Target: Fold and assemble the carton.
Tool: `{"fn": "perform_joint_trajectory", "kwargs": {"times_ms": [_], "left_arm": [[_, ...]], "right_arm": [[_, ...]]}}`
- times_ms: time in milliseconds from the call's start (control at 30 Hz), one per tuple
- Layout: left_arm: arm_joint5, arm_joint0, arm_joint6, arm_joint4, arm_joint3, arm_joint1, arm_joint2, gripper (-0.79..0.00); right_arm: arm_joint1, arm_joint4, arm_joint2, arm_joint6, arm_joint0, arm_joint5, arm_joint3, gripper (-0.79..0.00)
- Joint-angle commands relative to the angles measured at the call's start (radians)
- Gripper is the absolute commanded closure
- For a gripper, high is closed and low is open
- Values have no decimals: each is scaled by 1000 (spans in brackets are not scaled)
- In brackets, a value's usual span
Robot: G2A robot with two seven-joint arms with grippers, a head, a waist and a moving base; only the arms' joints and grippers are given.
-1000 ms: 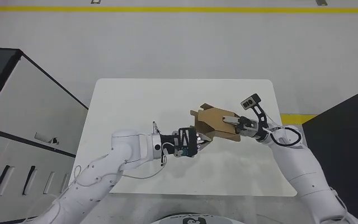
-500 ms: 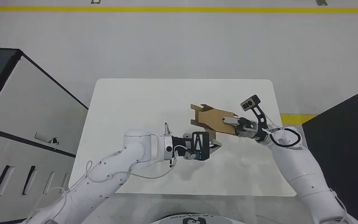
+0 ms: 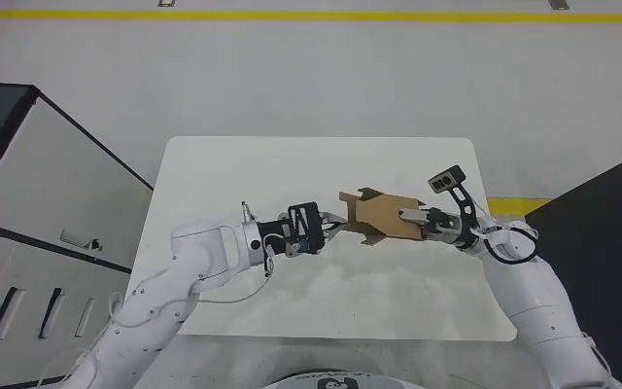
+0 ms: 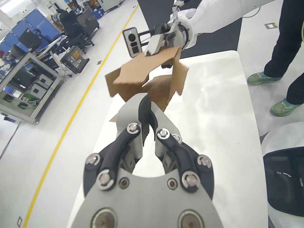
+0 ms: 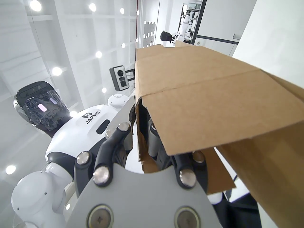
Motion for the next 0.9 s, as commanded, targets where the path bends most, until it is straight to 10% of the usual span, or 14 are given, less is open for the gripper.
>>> {"fn": "perform_joint_trajectory", "kwargs": {"times_ms": [0, 867], "left_arm": [[1, 22, 11, 5, 0, 5, -25, 0], [-2, -48, 80, 14, 69, -18, 104, 0]], "right_arm": [[1, 6, 7, 16, -3, 14, -12, 0], [4, 23, -16, 46, 1, 44, -46, 0]]}}
